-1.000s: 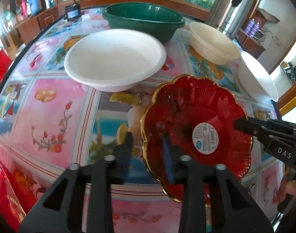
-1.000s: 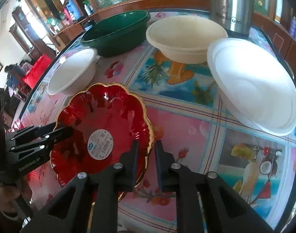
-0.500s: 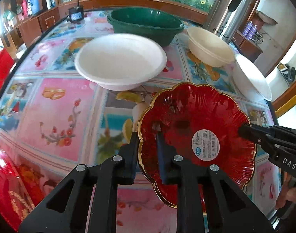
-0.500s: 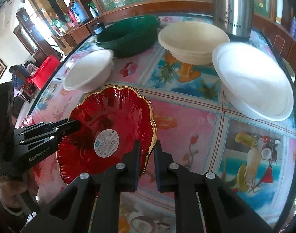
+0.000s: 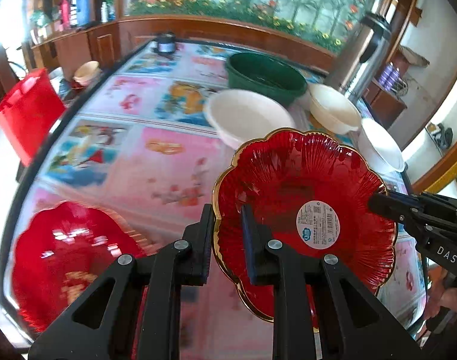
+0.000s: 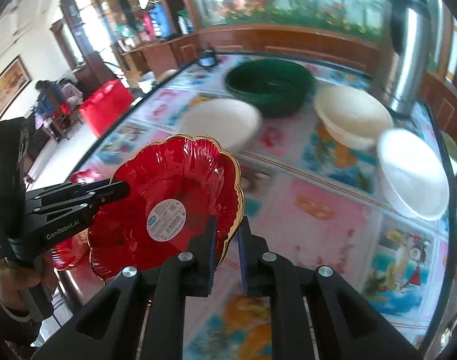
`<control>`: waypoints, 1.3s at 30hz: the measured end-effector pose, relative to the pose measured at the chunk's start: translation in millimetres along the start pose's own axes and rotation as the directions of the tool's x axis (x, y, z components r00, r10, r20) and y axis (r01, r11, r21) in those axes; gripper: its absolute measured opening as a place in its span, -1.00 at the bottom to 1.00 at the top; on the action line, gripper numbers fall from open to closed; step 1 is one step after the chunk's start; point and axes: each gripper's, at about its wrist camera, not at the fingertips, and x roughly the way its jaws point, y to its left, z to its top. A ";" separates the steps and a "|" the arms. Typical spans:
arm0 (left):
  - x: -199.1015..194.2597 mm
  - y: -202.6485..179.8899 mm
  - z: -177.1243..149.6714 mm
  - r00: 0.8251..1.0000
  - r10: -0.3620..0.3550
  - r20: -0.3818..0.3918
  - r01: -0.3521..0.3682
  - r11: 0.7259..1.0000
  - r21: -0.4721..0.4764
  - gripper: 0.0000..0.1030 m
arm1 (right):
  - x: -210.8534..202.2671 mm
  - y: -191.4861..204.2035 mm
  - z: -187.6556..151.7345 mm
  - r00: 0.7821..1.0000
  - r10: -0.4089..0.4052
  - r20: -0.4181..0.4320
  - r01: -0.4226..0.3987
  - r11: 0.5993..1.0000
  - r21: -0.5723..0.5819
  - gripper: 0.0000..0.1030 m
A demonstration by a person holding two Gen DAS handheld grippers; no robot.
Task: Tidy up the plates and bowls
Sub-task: 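Carry the sticker plate with the left tool and lower it onto the wedding plate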
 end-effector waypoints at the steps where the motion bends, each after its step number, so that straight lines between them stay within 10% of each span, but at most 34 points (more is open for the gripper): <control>1: -7.9 10.0 -2.8 1.000 0.010 0.008 -0.010 1.000 -0.009 -0.66 | 0.5 6.7 1.3 1.000 0.008 0.003 -0.008 1.000 -0.010 -0.76; 23: -56.5 148.0 -70.4 0.985 0.172 0.030 -0.165 0.974 -0.154 -0.66 | 72.5 148.4 2.9 0.986 0.136 -0.100 -0.153 0.969 -0.195 -0.71; 39: -40.0 177.1 -96.2 0.972 0.236 -0.003 -0.234 0.959 -0.159 -0.66 | 113.3 182.1 -9.7 0.973 0.111 -0.203 -0.160 0.957 -0.243 -0.67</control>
